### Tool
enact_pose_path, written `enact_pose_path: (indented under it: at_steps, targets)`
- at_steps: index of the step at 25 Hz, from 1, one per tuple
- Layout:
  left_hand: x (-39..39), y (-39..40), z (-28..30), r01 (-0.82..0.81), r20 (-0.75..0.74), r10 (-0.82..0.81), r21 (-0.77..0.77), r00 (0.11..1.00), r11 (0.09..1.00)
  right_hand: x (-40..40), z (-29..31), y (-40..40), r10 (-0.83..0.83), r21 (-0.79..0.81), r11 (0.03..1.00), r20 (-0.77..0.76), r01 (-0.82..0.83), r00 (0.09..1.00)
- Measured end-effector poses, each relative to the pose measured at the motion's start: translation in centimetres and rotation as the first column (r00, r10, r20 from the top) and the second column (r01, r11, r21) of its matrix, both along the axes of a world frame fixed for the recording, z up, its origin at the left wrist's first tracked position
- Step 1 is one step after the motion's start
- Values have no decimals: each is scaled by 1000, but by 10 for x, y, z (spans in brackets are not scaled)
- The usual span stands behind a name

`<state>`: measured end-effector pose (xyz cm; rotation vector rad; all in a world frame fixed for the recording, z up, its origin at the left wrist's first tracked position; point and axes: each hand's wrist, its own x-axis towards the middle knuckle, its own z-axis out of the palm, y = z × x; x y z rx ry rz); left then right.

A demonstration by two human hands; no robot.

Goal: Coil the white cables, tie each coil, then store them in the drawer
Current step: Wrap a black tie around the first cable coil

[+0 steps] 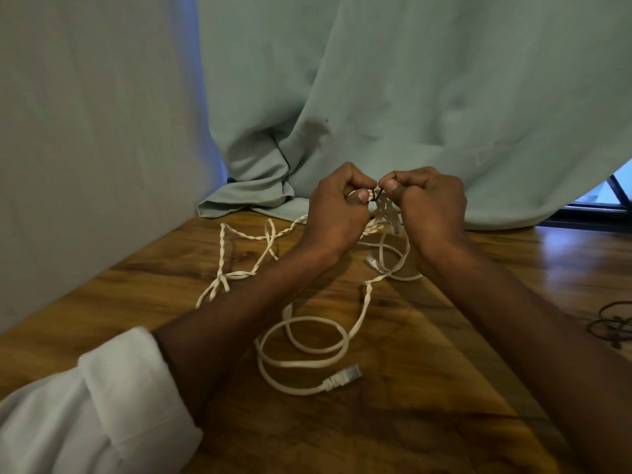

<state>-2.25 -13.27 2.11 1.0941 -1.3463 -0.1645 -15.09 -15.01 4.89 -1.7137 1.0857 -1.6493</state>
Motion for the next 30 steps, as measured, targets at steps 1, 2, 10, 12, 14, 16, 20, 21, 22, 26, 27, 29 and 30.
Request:
enact_pose_path:
  at_steps: [1,2,10,12,14,16,20,21,22,26,27,29,30]
  targets:
    - [-1,1,0,6,12,-6,-9,1000,1000,0,0,1,13,23,1000,31,-13,999]
    - [-1,0,-1,17,22,-17,-8,1000,1000,1,0,0,16,36,999,55,-18,998]
    - [-10,5,3,206,-316,-168,88,934,975,8,-9,2,-158,-224,965,-90,134,983]
    - [-12,5,4,254,-437,-181,116,881,960,8,-12,3,-202,-311,938,-133,153,970]
    - [-13,5,5,290,-527,-186,120,829,950,6,-14,0,-272,-380,907,-196,183,942]
    - [-13,5,7,298,-565,-180,124,805,946,5,-16,-1,-343,-451,871,-271,196,899]
    - [-16,6,11,343,-652,-181,129,737,930,7,-19,-7,-359,-510,846,-332,154,872]
    - [-15,7,13,370,-690,-188,123,699,921,5,-19,-10,-338,-510,849,-328,136,882]
    - [-13,6,14,392,-723,-190,120,664,912,4,-19,-12,-304,-507,855,-314,112,899]
    - [-3,3,16,447,-801,-155,153,578,881,2,-18,-14,-210,-506,862,-309,27,927]
    - [-1,3,16,448,-812,-146,154,565,881,3,-19,-14,-209,-516,857,-334,7,919]
    - [1,2,17,438,-825,-135,146,548,887,2,-19,-13,-247,-563,827,-372,-6,895]
    - [2,1,17,433,-830,-128,147,543,889,1,-19,-13,-289,-601,799,-373,8,882]
